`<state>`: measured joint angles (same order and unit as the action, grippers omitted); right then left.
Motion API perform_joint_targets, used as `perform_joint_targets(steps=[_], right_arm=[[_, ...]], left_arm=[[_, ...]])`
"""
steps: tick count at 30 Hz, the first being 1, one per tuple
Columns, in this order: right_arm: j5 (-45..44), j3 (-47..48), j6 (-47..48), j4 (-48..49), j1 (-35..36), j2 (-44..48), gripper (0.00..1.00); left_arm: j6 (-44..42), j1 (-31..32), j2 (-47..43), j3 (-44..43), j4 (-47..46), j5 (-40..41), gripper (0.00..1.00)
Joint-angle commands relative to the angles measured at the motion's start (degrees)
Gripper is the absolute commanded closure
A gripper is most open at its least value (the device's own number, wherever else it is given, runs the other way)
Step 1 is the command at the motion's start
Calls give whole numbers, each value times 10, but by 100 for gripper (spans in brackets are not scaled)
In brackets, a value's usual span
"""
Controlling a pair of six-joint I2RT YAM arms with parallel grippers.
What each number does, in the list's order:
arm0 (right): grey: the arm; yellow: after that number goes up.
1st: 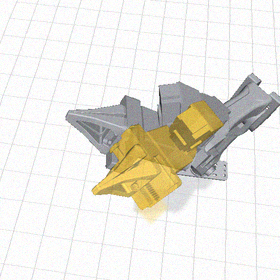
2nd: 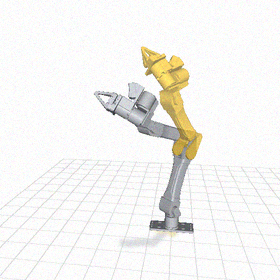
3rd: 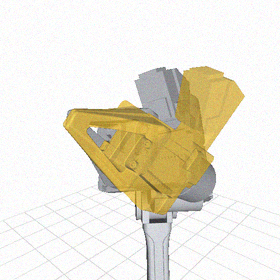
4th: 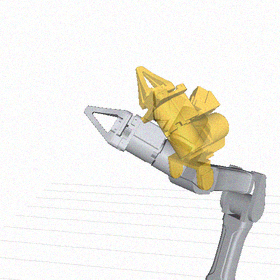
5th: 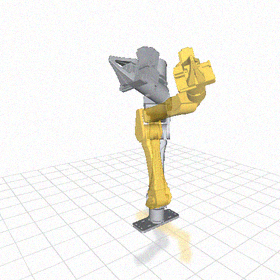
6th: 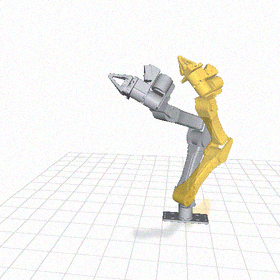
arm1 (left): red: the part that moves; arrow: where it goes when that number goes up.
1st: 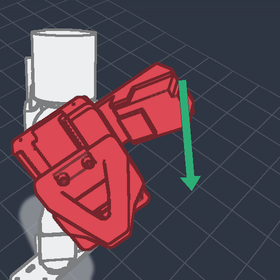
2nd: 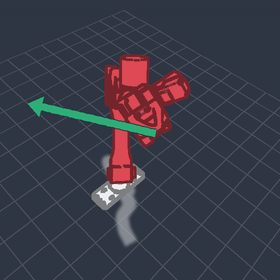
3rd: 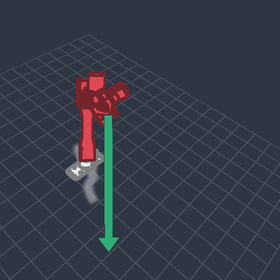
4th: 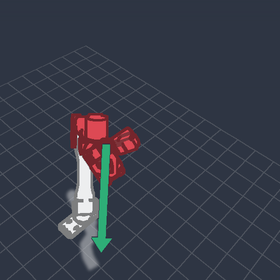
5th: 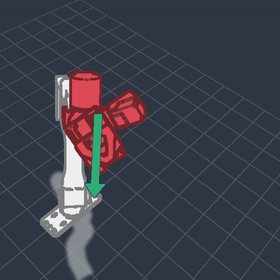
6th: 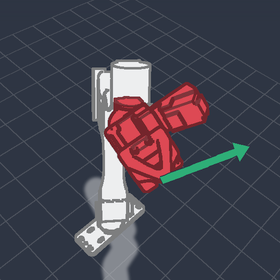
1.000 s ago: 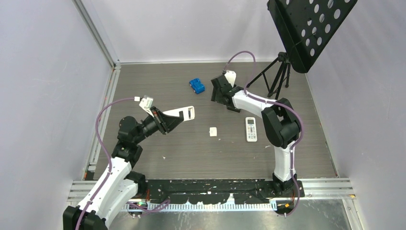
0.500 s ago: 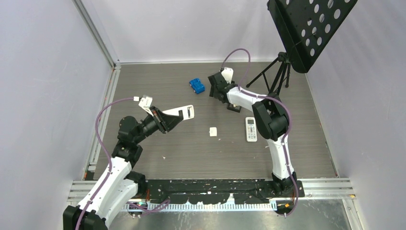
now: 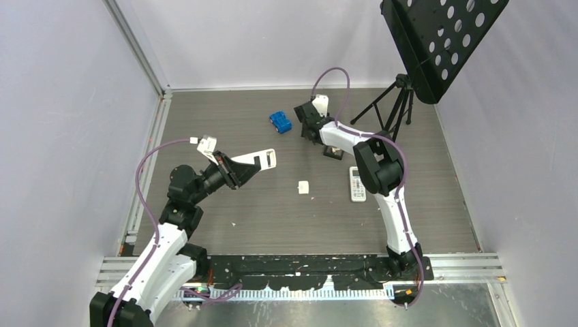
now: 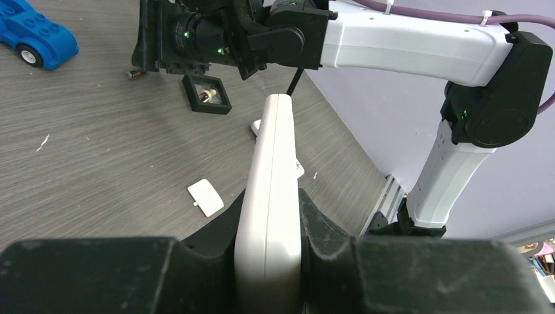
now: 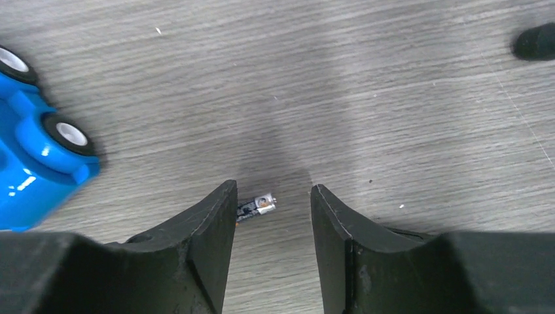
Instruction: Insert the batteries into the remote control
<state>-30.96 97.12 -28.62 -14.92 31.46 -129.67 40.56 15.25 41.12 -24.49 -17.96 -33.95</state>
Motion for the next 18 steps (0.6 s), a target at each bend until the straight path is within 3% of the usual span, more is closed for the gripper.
perform_joint_targets(steps=[1, 8, 18], right_arm=[[-16, 22, -1, -37, -5, -4, 53], [19, 4, 1, -84, -5, 16, 64], [63, -30, 10, -80, -5, 60, 66]], left_arm=[[5, -2, -4, -4, -26, 6, 100], [8, -2, 0, -2, -33, 6, 100], [14, -2, 8, 0, -43, 5, 100]])
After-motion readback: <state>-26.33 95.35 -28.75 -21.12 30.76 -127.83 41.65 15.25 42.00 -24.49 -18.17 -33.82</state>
